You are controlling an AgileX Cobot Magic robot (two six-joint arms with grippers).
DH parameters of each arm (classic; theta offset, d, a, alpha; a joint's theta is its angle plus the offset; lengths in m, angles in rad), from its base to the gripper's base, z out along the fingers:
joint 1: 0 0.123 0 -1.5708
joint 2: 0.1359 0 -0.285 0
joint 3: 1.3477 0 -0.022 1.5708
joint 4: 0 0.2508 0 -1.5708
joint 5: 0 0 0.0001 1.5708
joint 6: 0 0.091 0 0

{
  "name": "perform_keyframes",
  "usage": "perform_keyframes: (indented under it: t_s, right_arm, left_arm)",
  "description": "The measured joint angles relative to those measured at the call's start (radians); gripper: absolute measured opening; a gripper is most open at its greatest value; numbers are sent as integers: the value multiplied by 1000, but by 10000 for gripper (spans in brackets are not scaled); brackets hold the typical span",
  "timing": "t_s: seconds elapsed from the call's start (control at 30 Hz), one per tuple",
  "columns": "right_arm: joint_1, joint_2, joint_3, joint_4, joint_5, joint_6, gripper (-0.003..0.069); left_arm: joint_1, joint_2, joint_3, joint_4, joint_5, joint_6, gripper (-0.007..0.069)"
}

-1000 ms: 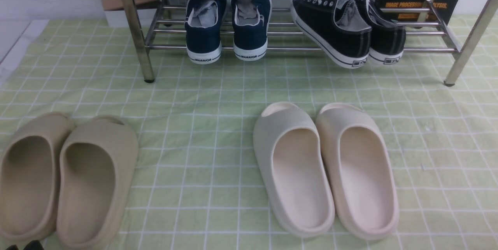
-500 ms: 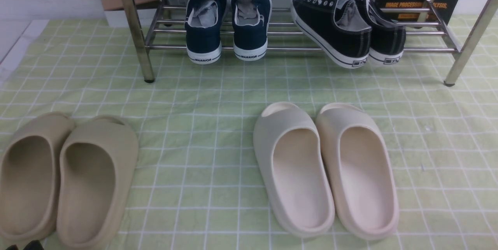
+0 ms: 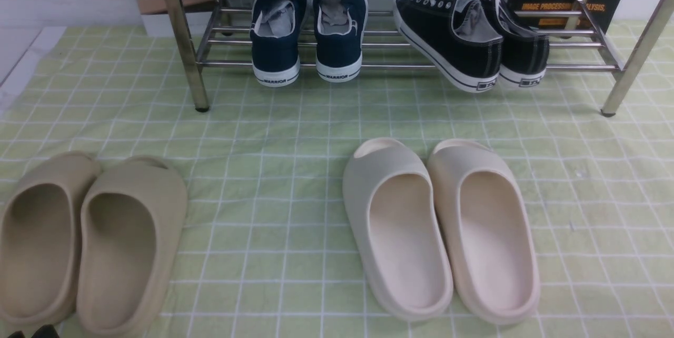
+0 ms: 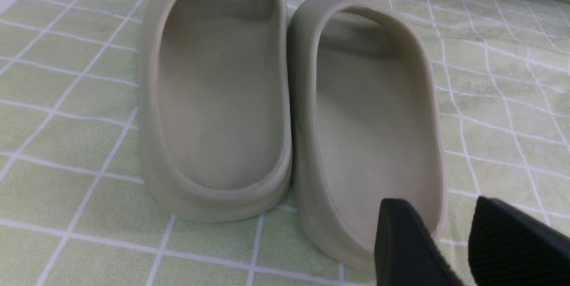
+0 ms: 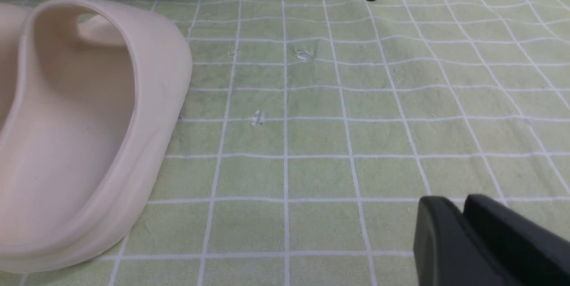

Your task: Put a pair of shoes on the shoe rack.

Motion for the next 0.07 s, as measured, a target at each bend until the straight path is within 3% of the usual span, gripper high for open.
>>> perform_keyframes:
  t_s: [0.07]
  right_arm:
    - [0, 0, 0, 0, 0, 1, 110]
  left_arm:
    - [0, 0, 0, 0, 0, 0, 239]
